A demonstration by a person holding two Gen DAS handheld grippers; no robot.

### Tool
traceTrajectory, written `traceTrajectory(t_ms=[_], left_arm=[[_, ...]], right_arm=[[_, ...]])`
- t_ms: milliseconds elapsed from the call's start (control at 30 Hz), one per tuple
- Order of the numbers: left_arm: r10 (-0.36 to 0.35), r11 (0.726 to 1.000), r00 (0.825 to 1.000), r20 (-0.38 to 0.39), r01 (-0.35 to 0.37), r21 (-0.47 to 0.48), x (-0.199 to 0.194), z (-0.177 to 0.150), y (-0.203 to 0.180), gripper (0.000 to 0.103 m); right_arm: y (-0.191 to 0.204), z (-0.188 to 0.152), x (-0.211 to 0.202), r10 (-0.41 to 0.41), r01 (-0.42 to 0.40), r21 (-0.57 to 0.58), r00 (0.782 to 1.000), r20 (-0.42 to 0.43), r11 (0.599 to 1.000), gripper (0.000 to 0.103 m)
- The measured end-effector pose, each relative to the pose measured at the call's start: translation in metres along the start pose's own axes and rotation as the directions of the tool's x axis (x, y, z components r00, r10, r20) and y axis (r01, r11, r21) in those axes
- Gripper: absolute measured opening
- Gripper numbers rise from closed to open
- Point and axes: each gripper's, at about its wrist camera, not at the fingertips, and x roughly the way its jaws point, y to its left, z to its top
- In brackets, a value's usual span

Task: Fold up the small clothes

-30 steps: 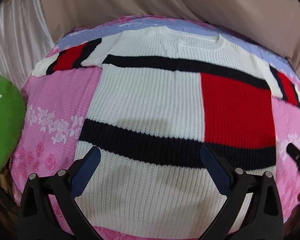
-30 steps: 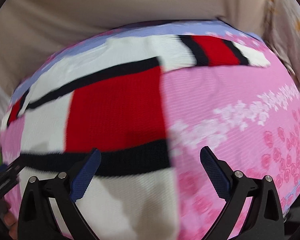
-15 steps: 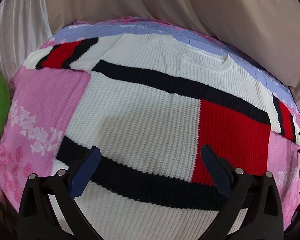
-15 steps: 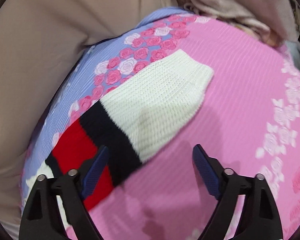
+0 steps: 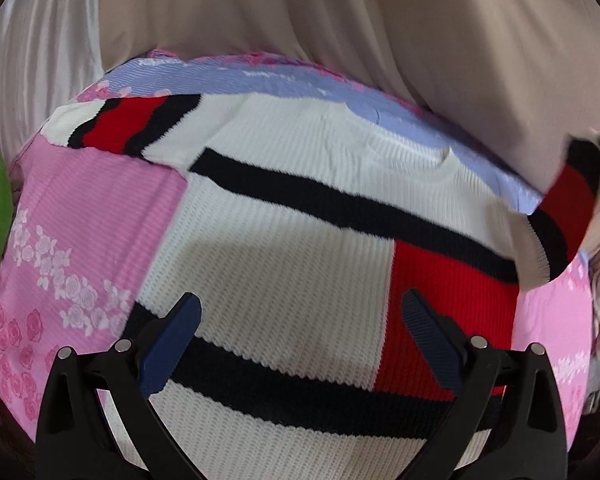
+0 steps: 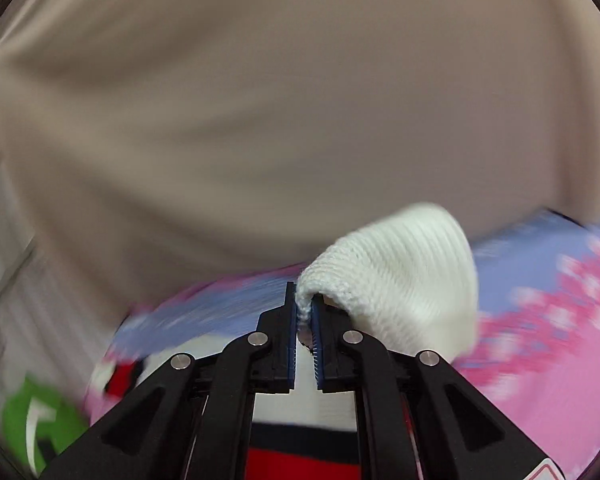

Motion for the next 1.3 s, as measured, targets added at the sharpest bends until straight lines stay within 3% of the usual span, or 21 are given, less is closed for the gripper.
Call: traceTrajectory(t_ms=[67, 100, 200, 267, 333, 367, 467, 600, 633, 667, 700, 733, 767, 800, 867, 933, 967, 1033, 1067, 1200, 1300], left_arm=[[-0.022, 0.999, 1.0, 0.011, 0.023, -0.038, -0.002, 0.008, 0.013, 0.098], [-0.03, 0.998, 0.999, 0.012, 0.03, -0.054, 0.0, 0.012, 0.018, 0.098], [-0.077, 0.993, 0.997, -0.003, 0.077, -0.091, 0.012, 0.029, 0.033, 0.098], [-0.13, 0.985, 0.991, -0.01, 0.128, -0.117, 0.026, 0.042, 0.038, 0.098], [-0.184, 0.973, 0.982, -0.028, 0.178, -0.146, 0.047, 0.057, 0.037, 0.098], [-0.203, 0.969, 0.979, -0.035, 0.195, -0.154, 0.059, 0.065, 0.034, 0.098], [-0.227, 0.958, 0.972, -0.065, 0.211, -0.194, 0.1, 0.085, 0.025, 0.098], [-0.226, 0.933, 0.969, -0.103, 0.184, -0.31, 0.157, 0.102, 0.015, 0.096], [-0.216, 0.93, 0.97, -0.111, 0.169, -0.327, 0.167, 0.104, 0.013, 0.087], [-0.184, 0.94, 0.977, -0.105, 0.144, -0.309, 0.169, 0.106, 0.008, 0.082], [-0.167, 0.953, 0.982, -0.085, 0.139, -0.268, 0.168, 0.11, 0.001, 0.067], [-0.218, 0.954, 0.972, -0.092, 0.192, -0.23, 0.168, 0.114, -0.007, 0.028], [-0.243, 0.95, 0.964, -0.105, 0.215, -0.226, 0.168, 0.116, -0.009, 0.007], [-0.244, 0.948, 0.966, -0.089, 0.218, -0.233, 0.162, 0.12, -0.006, 0.006], [-0.231, 0.951, 0.973, -0.016, 0.222, -0.217, 0.141, 0.123, -0.003, 0.005], [-0.194, 0.962, 0.981, 0.006, 0.192, -0.196, 0.133, 0.12, 0.003, 0.005], [-0.165, 0.969, 0.986, -0.005, 0.161, -0.187, 0.136, 0.117, 0.004, 0.005], [-0.124, 0.977, 0.99, -0.066, 0.11, -0.18, 0.157, 0.105, 0.008, 0.005], [-0.122, 0.974, 0.987, -0.102, 0.1, -0.202, 0.166, 0.098, 0.011, 0.005], [-0.126, 0.973, 0.989, -0.073, 0.109, -0.201, 0.164, 0.093, 0.008, 0.006], [-0.15, 0.967, 0.985, -0.081, 0.129, -0.22, 0.164, 0.094, 0.012, 0.007]], right_arm=[[0.068, -0.027, 0.039, 0.071, -0.082, -0.119, 0.993, -0.093, 0.99, 0.02], [0.097, -0.049, 0.061, 0.074, -0.102, -0.191, 0.987, -0.145, 0.976, 0.03], [0.134, -0.11, 0.1, -0.036, -0.048, -0.356, 0.973, -0.227, 0.933, 0.032], [0.122, -0.132, 0.099, -0.076, -0.016, -0.339, 0.964, -0.255, 0.941, 0.036], [0.089, -0.148, 0.082, -0.123, 0.053, -0.258, 0.957, -0.264, 0.965, 0.053], [0.074, -0.157, 0.071, -0.17, 0.108, -0.234, 0.95, -0.262, 0.966, 0.053], [0.018, -0.172, 0.054, -0.326, 0.28, -0.189, 0.896, -0.3, 0.941, 0.054], [-0.032, -0.177, 0.052, -0.42, 0.397, -0.137, 0.852, -0.313, 0.908, 0.056], [-0.038, -0.178, 0.057, -0.426, 0.406, -0.131, 0.846, -0.322, 0.905, 0.056], [-0.045, -0.181, 0.062, -0.422, 0.407, -0.118, 0.843, -0.335, 0.906, 0.056], [-0.054, -0.184, 0.067, -0.408, 0.402, -0.095, 0.843, -0.35, 0.911, 0.055], [-0.057, -0.184, 0.073, -0.395, 0.394, -0.082, 0.845, -0.36, 0.916, 0.038], [-0.056, -0.183, 0.076, -0.37, 0.374, -0.062, 0.854, -0.365, 0.925, 0.021], [-0.057, -0.179, 0.077, -0.356, 0.366, -0.044, 0.861, -0.362, 0.93, 0.015], [-0.052, -0.16, 0.06, -0.313, 0.329, 0.006, 0.905, -0.287, 0.944, 0.014], [-0.053, -0.147, 0.042, -0.318, 0.329, 0.016, 0.923, -0.218, 0.944, 0.014], [-0.06, -0.149, 0.041, -0.329, 0.342, 0.025, 0.918, -0.219, 0.939, 0.014], [-0.09, -0.169, 0.064, -0.361, 0.392, 0.028, 0.871, -0.332, 0.92, 0.013], [-0.099, -0.178, 0.07, -0.351, 0.39, 0.041, 0.865, -0.36, 0.92, 0.013], [-0.087, -0.168, 0.059, -0.335, 0.357, 0.011, 0.884, -0.326, 0.934, 0.016], [-0.079, -0.165, 0.029, -0.374, 0.4, 0.028, 0.877, -0.302, 0.916, 0.024]])
